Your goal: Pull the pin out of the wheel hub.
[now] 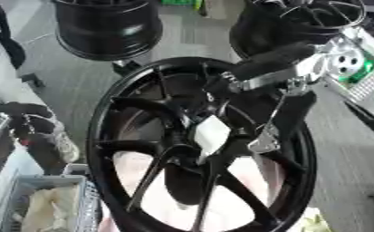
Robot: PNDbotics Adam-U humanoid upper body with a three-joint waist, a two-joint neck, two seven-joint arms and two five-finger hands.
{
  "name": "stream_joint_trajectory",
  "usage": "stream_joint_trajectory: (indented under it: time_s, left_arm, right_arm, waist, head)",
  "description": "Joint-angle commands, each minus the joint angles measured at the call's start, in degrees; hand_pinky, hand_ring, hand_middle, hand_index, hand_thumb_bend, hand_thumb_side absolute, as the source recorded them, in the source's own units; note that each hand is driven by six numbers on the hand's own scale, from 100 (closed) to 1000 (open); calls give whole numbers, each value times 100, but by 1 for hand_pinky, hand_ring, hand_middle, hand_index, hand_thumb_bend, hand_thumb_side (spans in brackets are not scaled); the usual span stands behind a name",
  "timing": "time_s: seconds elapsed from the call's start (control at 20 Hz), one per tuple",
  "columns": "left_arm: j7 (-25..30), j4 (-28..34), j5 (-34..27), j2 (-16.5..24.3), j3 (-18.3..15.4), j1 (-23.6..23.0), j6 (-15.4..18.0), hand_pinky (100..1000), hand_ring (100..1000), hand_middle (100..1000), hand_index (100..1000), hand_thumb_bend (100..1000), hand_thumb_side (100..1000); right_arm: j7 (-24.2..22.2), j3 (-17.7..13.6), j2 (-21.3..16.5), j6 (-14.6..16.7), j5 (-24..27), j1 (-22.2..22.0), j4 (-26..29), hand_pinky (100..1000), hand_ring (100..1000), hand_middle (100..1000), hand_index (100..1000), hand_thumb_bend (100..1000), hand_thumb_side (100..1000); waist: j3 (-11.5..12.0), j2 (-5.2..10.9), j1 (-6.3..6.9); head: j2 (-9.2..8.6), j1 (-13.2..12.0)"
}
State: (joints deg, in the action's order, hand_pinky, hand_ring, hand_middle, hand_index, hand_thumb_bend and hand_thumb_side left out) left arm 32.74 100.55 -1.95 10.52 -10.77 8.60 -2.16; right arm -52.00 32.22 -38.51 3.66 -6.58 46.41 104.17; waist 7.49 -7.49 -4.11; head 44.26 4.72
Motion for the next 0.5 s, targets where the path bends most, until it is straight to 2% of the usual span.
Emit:
stream_joint_trajectory:
  time_s: [0.05,0.5]
  left_arm:
    - [23,62,1,67,16,80,2,697,647,642,734,100,878]
    - [34,71,0,59,18,88,-3,697,647,642,734,100,878]
  right_arm:
    - [4,-9,18,1,49,108,-104,784,871,867,923,216,386]
    - [4,38,124,32,-22,102,-404,762,816,801,873,196,380]
  waist:
    - [11,53,38]
    - [43,47,28]
  head:
    - [-14,16]
    - [-14,19]
